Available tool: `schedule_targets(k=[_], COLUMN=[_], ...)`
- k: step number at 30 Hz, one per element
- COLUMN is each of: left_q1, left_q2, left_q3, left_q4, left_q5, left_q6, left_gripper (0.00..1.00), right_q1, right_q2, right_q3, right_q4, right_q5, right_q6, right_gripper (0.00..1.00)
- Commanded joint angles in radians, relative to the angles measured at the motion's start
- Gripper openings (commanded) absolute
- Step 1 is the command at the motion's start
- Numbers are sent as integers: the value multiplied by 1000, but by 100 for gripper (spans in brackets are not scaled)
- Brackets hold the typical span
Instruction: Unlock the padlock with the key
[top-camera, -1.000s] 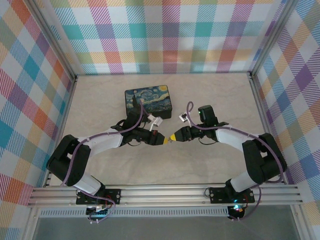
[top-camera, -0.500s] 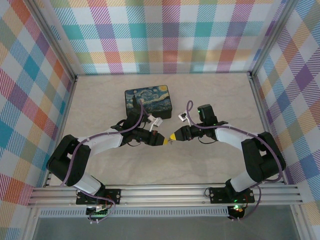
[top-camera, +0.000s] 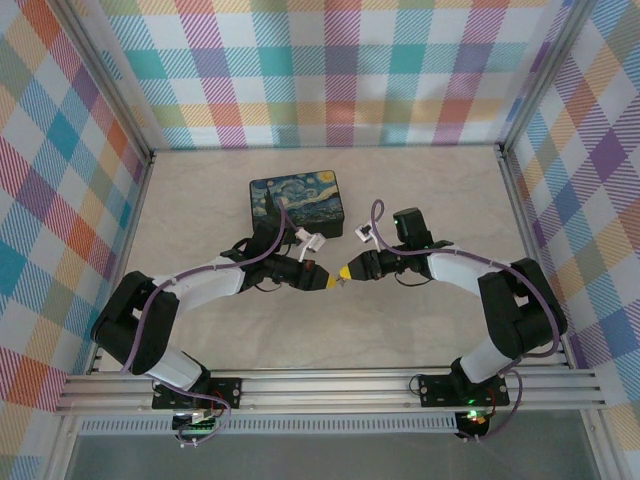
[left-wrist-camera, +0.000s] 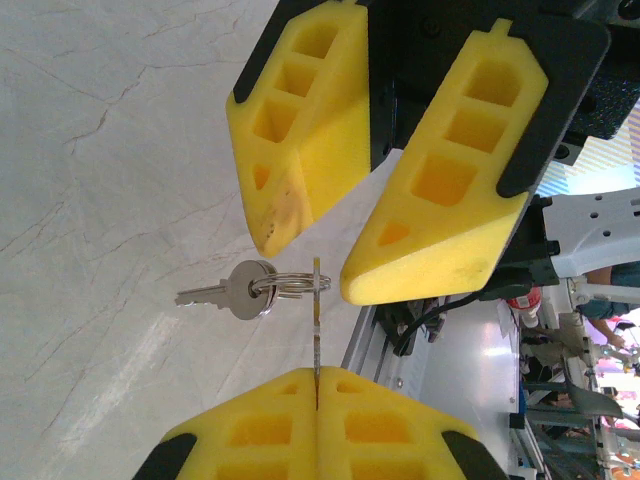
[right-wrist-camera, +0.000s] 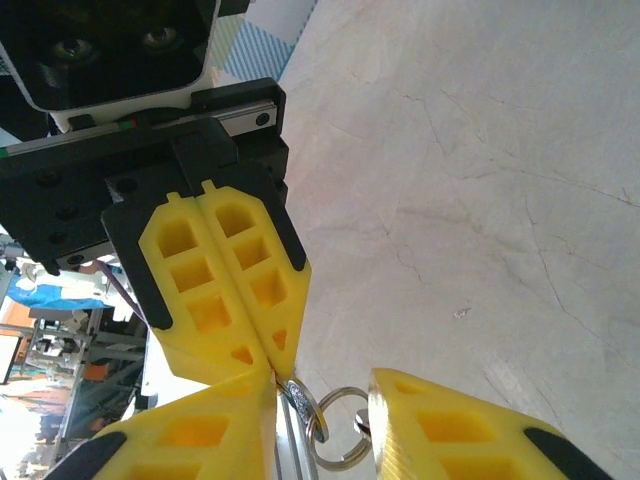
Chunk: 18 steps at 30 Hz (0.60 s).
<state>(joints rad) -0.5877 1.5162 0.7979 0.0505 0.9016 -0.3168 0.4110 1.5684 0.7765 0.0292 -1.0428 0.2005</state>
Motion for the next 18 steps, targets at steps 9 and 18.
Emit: schedule_targets(k=[9, 18], left_q1=[-9, -9], left_q2=[-34, -40], left_q3=[19, 18], left_q4=[-14, -14], left_q5=[25, 20], left_q6=[29, 27], left_gripper=[0, 0], right_q1=[2, 5], right_q2=[5, 7], right_q3=[-3, -20], right_q4=[40, 52], right_q5=[-77, -86], right_q6=[-10, 2], right_gripper=[20, 18])
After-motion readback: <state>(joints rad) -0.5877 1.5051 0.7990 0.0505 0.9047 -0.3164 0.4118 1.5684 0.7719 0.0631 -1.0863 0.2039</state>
